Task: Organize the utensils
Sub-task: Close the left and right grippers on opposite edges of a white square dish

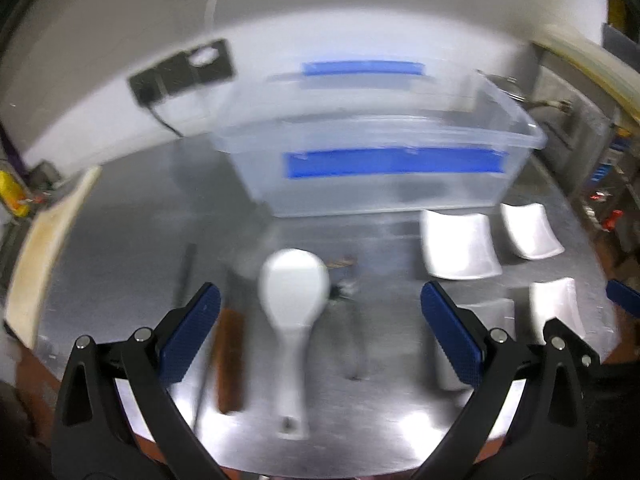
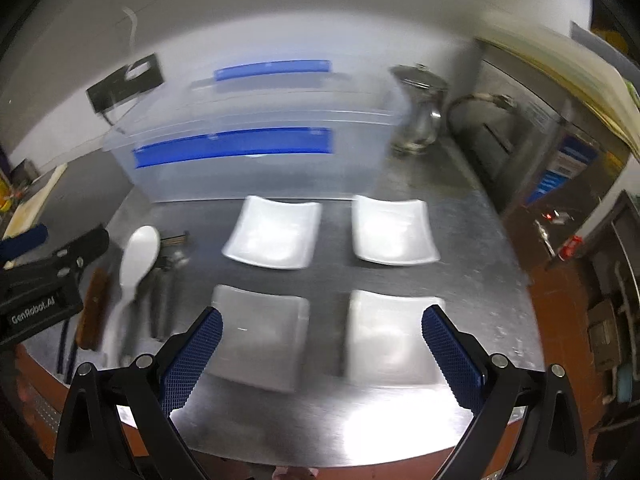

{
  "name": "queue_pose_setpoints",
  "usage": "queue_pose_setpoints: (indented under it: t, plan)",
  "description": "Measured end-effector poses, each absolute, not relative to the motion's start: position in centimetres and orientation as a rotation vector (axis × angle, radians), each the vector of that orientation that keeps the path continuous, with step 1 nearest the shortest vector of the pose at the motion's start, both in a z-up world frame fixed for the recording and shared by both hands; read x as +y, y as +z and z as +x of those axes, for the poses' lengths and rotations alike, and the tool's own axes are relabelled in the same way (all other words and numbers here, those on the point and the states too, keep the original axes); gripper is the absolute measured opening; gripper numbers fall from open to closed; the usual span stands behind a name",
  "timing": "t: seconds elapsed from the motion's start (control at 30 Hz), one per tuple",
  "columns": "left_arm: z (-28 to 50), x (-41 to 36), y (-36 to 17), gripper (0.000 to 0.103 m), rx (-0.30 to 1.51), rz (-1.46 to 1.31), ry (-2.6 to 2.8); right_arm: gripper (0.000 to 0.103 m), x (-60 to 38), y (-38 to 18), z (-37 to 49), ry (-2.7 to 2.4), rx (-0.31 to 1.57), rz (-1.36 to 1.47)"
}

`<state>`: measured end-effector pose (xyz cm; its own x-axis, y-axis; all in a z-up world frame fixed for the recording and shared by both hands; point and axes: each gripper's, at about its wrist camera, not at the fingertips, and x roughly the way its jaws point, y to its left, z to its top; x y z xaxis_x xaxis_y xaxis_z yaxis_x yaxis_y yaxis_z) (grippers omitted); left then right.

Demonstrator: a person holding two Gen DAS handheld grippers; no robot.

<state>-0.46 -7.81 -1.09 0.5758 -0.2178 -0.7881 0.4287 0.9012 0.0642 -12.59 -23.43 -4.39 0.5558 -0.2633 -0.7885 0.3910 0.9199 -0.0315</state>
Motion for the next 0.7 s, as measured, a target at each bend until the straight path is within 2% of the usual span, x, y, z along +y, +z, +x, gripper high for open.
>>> queue_pose_setpoints:
  t: [0.07, 0.13, 0.2, 0.27, 0.4, 0.47, 0.5, 0.57, 0.63, 0.7]
  plan:
    - [-1.2, -9.1, -1.5, 0.097, 0.91, 0.235, -0.443, 0.099, -25.1, -4.5, -13.6, -0.386, 0.91, 0.163]
    - [-2.2, -10.7, -1.9, 0.097, 0.935, 0.225, -0.485, 0.094, -26.5, -4.7, -14.4, -0.396, 0.914, 0.187]
    - [-3.1, -12.3, -2.3, 0.097, 0.956, 0.21, -0.548, 0.079, -28.3, -5.4, -15.1, -0.414, 0.948, 0.227]
    - [-4.1, -13.6, -2.7, 0.097, 0.976, 0.191, -0.622, 0.079, -29.9, -6.3, -15.5, -0.434, 0.994, 0.27]
    - [-5.4, -16.5, -3.5, 0.097, 1.016, 0.226, -0.731, 0.062, -31.8, -7.7, -16.2, -0.462, 1.029, 0.346]
    - [-5.4, -17.3, -3.8, 0.097, 1.032, 0.225, -0.768, 0.059, -32.2, -8.0, -16.2, -0.465, 1.031, 0.382]
    - [-5.2, -17.8, -3.9, 0.096, 1.042, 0.222, -0.788, 0.054, -32.3, -8.2, -16.3, -0.463, 1.032, 0.393]
    - [-4.8, -18.7, -4.2, 0.085, 1.07, 0.22, -0.81, 0.047, -32.4, -8.4, -16.1, -0.46, 1.043, 0.405]
    - [-4.4, -20.0, -4.7, 0.079, 1.105, 0.237, -0.838, 0.046, -32.5, -8.7, -15.9, -0.472, 1.073, 0.415]
    - [-4.5, -21.1, -5.3, 0.077, 1.12, 0.271, -0.882, 0.039, -32.9, -8.9, -15.6, -0.489, 1.092, 0.41]
